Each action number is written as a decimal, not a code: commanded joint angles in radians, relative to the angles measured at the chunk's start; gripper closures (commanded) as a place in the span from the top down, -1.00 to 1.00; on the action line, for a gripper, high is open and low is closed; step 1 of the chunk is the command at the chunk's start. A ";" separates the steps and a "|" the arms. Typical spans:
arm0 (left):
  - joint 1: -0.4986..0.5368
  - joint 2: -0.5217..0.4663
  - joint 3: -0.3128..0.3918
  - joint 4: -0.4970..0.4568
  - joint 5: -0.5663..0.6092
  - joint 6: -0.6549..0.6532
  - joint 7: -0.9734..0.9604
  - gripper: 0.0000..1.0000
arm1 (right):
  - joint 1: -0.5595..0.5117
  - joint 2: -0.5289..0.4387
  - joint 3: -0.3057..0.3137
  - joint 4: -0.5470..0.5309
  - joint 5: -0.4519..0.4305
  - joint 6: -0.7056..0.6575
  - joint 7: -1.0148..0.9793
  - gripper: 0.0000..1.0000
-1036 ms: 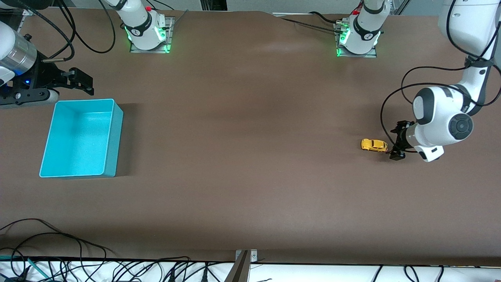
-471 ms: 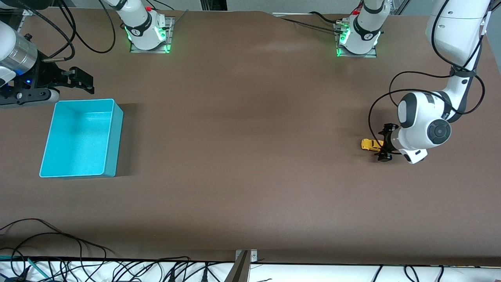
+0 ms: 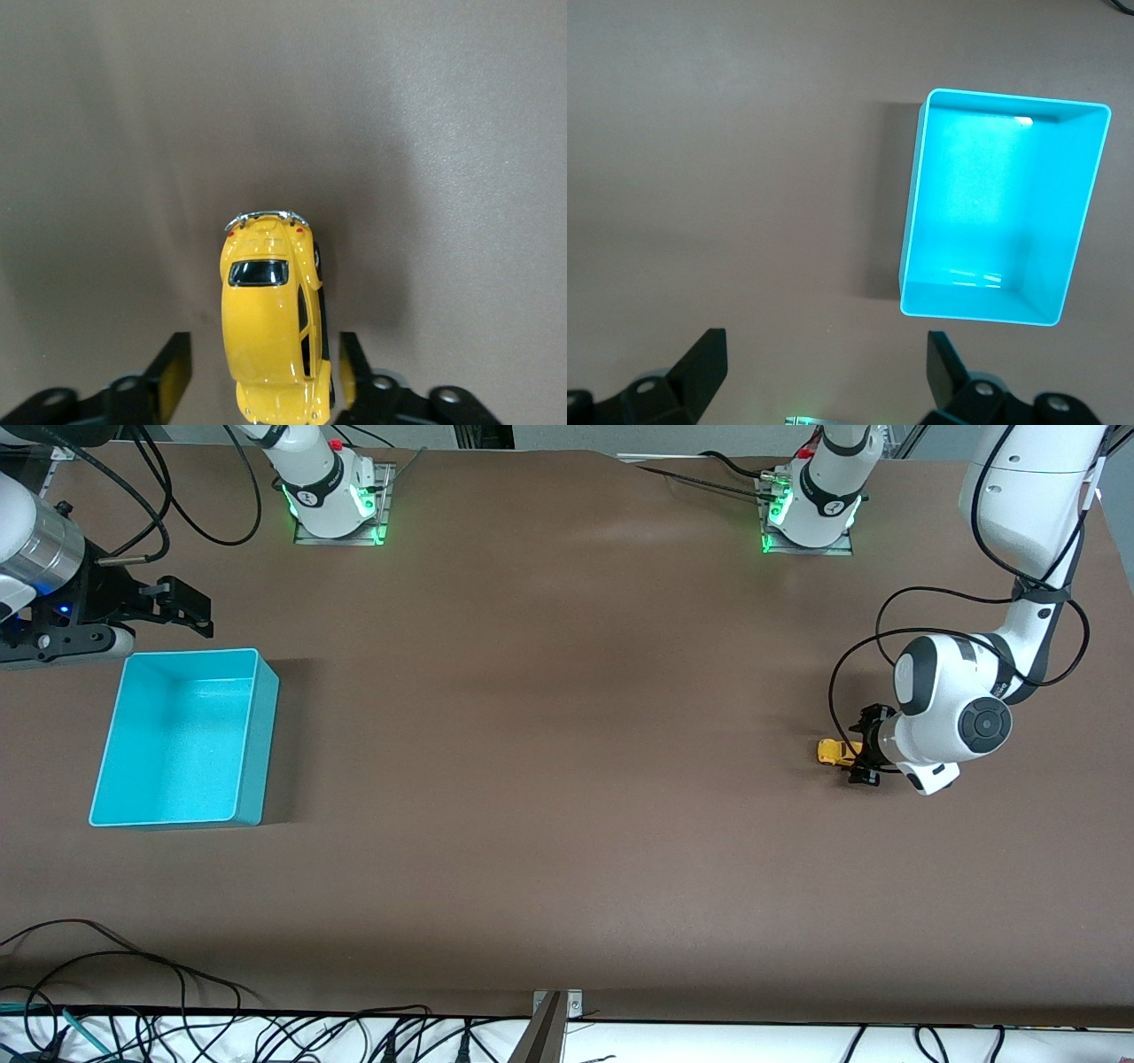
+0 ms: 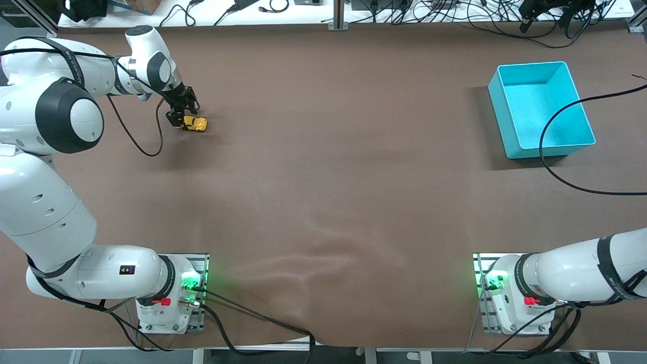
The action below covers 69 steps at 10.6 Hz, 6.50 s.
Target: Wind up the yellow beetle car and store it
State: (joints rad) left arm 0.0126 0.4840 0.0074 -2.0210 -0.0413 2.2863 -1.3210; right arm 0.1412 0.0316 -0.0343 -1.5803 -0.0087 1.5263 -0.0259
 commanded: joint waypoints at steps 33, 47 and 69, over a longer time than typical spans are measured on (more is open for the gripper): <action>0.179 0.116 -0.139 0.047 0.179 0.067 -0.214 -1.00 | -0.008 0.005 -0.012 0.026 0.032 -0.021 -0.017 1.00; 0.242 0.126 -0.142 0.068 0.235 0.070 -0.179 0.57 | -0.009 0.007 -0.013 0.026 0.033 -0.021 -0.019 1.00; 0.256 -0.225 -0.246 0.294 0.072 -0.412 0.911 1.00 | -0.009 0.007 -0.016 0.026 0.032 -0.017 -0.019 1.00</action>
State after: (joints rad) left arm 0.2622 0.2760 -0.2128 -1.7490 0.0491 1.9100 -0.5272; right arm 0.1350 0.0316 -0.0461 -1.5801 0.0048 1.5256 -0.0263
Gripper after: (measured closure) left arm 0.000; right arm 0.000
